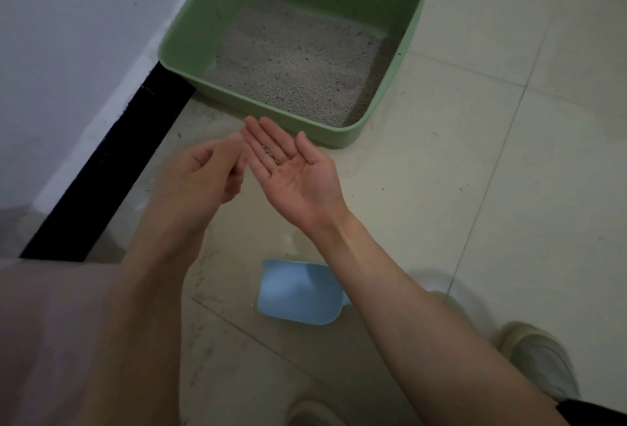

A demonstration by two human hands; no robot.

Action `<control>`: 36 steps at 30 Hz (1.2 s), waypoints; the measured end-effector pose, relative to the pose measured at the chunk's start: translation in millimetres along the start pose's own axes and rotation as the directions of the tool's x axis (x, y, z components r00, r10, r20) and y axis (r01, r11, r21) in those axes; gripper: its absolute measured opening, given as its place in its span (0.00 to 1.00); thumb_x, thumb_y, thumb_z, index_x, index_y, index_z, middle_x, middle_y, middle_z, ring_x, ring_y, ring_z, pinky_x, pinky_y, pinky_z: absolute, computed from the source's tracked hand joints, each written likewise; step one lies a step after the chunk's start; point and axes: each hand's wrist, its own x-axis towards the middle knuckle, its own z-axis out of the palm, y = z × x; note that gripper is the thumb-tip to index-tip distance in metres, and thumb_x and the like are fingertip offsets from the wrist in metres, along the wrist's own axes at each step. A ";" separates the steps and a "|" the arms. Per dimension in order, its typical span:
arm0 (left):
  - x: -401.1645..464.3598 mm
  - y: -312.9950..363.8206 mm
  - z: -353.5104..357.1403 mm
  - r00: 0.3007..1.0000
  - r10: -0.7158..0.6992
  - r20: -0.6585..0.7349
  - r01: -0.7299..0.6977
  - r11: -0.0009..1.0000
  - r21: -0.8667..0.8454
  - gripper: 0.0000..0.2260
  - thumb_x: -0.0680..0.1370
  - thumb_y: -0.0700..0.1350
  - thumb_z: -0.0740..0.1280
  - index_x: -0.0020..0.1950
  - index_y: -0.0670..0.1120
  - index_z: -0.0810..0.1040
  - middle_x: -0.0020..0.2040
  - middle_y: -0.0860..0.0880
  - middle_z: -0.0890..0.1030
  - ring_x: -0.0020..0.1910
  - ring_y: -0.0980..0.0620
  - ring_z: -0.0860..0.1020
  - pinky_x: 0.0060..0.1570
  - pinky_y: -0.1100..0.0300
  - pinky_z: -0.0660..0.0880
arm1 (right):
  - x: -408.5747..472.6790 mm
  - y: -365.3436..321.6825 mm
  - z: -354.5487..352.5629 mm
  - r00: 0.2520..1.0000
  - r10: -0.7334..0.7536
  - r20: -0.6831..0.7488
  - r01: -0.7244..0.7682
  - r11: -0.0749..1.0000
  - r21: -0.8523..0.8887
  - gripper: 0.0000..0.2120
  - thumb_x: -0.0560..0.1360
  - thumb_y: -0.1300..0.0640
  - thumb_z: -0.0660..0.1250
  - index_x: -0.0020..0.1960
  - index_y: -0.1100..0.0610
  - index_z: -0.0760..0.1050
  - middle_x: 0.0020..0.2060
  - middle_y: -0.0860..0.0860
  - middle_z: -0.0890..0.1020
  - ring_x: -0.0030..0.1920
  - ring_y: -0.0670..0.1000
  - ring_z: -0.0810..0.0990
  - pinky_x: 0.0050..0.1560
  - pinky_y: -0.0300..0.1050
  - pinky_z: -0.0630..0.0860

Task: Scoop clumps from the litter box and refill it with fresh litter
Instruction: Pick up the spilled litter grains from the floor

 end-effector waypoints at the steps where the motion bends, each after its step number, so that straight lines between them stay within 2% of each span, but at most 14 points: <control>1: 0.8 -1.8 0.2 1.000 0.011 -0.011 -0.011 1.000 0.004 0.18 0.79 0.42 0.60 0.29 0.46 0.67 0.22 0.55 0.63 0.24 0.57 0.58 0.24 0.66 0.56 | -0.2 0.2 0.2 1.000 -0.001 -0.002 0.001 1.000 -0.005 0.25 0.82 0.52 0.47 0.71 0.68 0.62 0.71 0.62 0.66 0.72 0.58 0.64 0.68 0.49 0.63; 4: 0.9 -5.8 2.8 0.998 0.049 -0.027 -0.047 0.995 0.088 0.16 0.72 0.50 0.65 0.24 0.50 0.71 0.21 0.55 0.65 0.24 0.58 0.60 0.26 0.65 0.58 | 0.2 1.3 -1.8 1.000 0.009 0.001 -0.009 1.000 -0.008 0.24 0.82 0.53 0.47 0.69 0.69 0.64 0.71 0.62 0.66 0.72 0.58 0.64 0.70 0.49 0.62; 6: 1.2 -8.1 4.4 0.998 0.052 -0.038 -0.049 0.995 0.086 0.16 0.71 0.51 0.66 0.24 0.49 0.71 0.21 0.55 0.66 0.24 0.59 0.61 0.27 0.64 0.58 | 0.6 1.6 -4.5 1.000 0.022 0.007 -0.022 1.000 0.003 0.24 0.82 0.53 0.47 0.69 0.69 0.63 0.71 0.62 0.66 0.72 0.58 0.64 0.71 0.50 0.62; 9: 2.1 -11.1 5.1 0.997 0.048 -0.052 -0.044 0.997 0.069 0.16 0.72 0.50 0.68 0.24 0.50 0.70 0.22 0.55 0.66 0.25 0.58 0.61 0.30 0.62 0.58 | 1.6 0.4 -11.5 0.999 0.034 0.014 -0.034 0.999 0.018 0.25 0.83 0.52 0.46 0.71 0.68 0.63 0.71 0.62 0.66 0.72 0.58 0.64 0.68 0.49 0.64; 12: 3.5 -15.3 8.0 0.998 0.038 -0.059 -0.036 0.998 0.042 0.17 0.74 0.50 0.68 0.26 0.50 0.71 0.21 0.57 0.66 0.24 0.60 0.62 0.27 0.67 0.60 | 1.1 -2.0 -22.0 0.998 0.063 -0.005 -0.063 0.998 0.015 0.23 0.83 0.52 0.47 0.63 0.70 0.68 0.70 0.63 0.67 0.72 0.58 0.65 0.66 0.50 0.65; 15: 8.3 -27.0 12.9 0.998 0.003 -0.058 0.000 0.998 0.056 0.15 0.79 0.46 0.62 0.32 0.46 0.74 0.21 0.56 0.66 0.23 0.60 0.62 0.24 0.70 0.61 | 0.1 -11.5 -37.8 0.995 0.083 -0.060 -0.084 0.996 -0.012 0.23 0.83 0.53 0.47 0.57 0.70 0.71 0.66 0.64 0.72 0.69 0.59 0.69 0.64 0.49 0.69; 17: 12.8 -41.9 16.8 0.998 -0.036 -0.045 0.040 0.995 0.091 0.14 0.80 0.46 0.60 0.35 0.48 0.77 0.22 0.55 0.68 0.23 0.60 0.64 0.24 0.70 0.62 | -1.2 -22.9 -53.7 0.983 0.068 -0.172 -0.089 0.989 -0.117 0.22 0.83 0.52 0.48 0.52 0.67 0.74 0.54 0.61 0.80 0.55 0.55 0.80 0.52 0.41 0.76; 19: 19.3 -66.4 22.1 0.997 -0.062 -0.053 0.072 0.977 0.199 0.12 0.80 0.47 0.61 0.37 0.48 0.77 0.25 0.54 0.70 0.24 0.61 0.67 0.27 0.70 0.65 | -4.5 -36.8 -72.2 0.938 -0.005 -0.346 -0.121 0.932 -0.342 0.21 0.83 0.53 0.49 0.44 0.63 0.74 0.35 0.56 0.82 0.33 0.47 0.80 0.34 0.35 0.75; 20: 23.1 -81.6 26.2 0.995 -0.074 -0.063 0.088 0.957 0.276 0.10 0.79 0.47 0.62 0.39 0.48 0.77 0.28 0.53 0.72 0.27 0.60 0.70 0.31 0.68 0.68 | -7.1 -43.7 -81.2 0.906 -0.071 -0.416 -0.146 0.872 -0.467 0.20 0.83 0.54 0.49 0.40 0.61 0.73 0.30 0.54 0.79 0.27 0.46 0.75 0.29 0.34 0.71; 22: 30.5 -113.8 36.2 0.989 -0.116 -0.088 0.143 0.892 0.428 0.07 0.77 0.47 0.65 0.43 0.45 0.78 0.34 0.51 0.76 0.36 0.53 0.74 0.40 0.62 0.69 | -13.1 -56.2 -97.9 0.856 -0.192 -0.479 -0.209 0.720 -0.662 0.19 0.83 0.56 0.50 0.37 0.60 0.71 0.29 0.52 0.73 0.27 0.46 0.67 0.29 0.37 0.62; 24: 36.5 -143.6 47.7 0.983 -0.162 -0.085 0.181 0.808 0.561 0.09 0.76 0.48 0.67 0.48 0.42 0.78 0.40 0.48 0.77 0.43 0.48 0.76 0.44 0.61 0.68 | -18.1 -66.4 -110.4 0.827 -0.278 -0.488 -0.267 0.570 -0.777 0.18 0.82 0.57 0.52 0.36 0.59 0.71 0.29 0.52 0.72 0.27 0.47 0.66 0.29 0.38 0.60; 27: 41.4 -172.1 64.9 0.991 -0.134 -0.025 0.103 0.612 0.784 0.16 0.76 0.56 0.64 0.49 0.42 0.75 0.49 0.43 0.79 0.53 0.42 0.75 0.51 0.53 0.69 | -19.6 -74.6 -118.0 0.814 -0.347 -0.467 -0.317 0.409 -0.856 0.18 0.81 0.56 0.53 0.35 0.58 0.71 0.28 0.52 0.72 0.28 0.48 0.66 0.29 0.39 0.62; 31: 52.5 -180.1 79.9 0.999 0.005 0.039 -0.038 0.390 0.920 0.23 0.75 0.60 0.62 0.53 0.40 0.73 0.54 0.40 0.76 0.57 0.40 0.71 0.52 0.49 0.66 | -17.8 -78.6 -121.4 0.818 -0.344 -0.461 -0.336 0.365 -0.868 0.18 0.81 0.54 0.55 0.35 0.58 0.72 0.27 0.51 0.72 0.28 0.47 0.66 0.29 0.38 0.62; 36: 77.9 -179.8 78.9 0.989 0.128 0.077 -0.123 0.400 0.908 0.26 0.71 0.64 0.63 0.51 0.40 0.74 0.51 0.39 0.76 0.54 0.40 0.71 0.49 0.49 0.64 | -17.4 -83.6 -129.3 0.830 -0.314 -0.461 -0.318 0.411 -0.854 0.19 0.81 0.54 0.56 0.34 0.57 0.72 0.26 0.50 0.73 0.27 0.47 0.67 0.28 0.38 0.62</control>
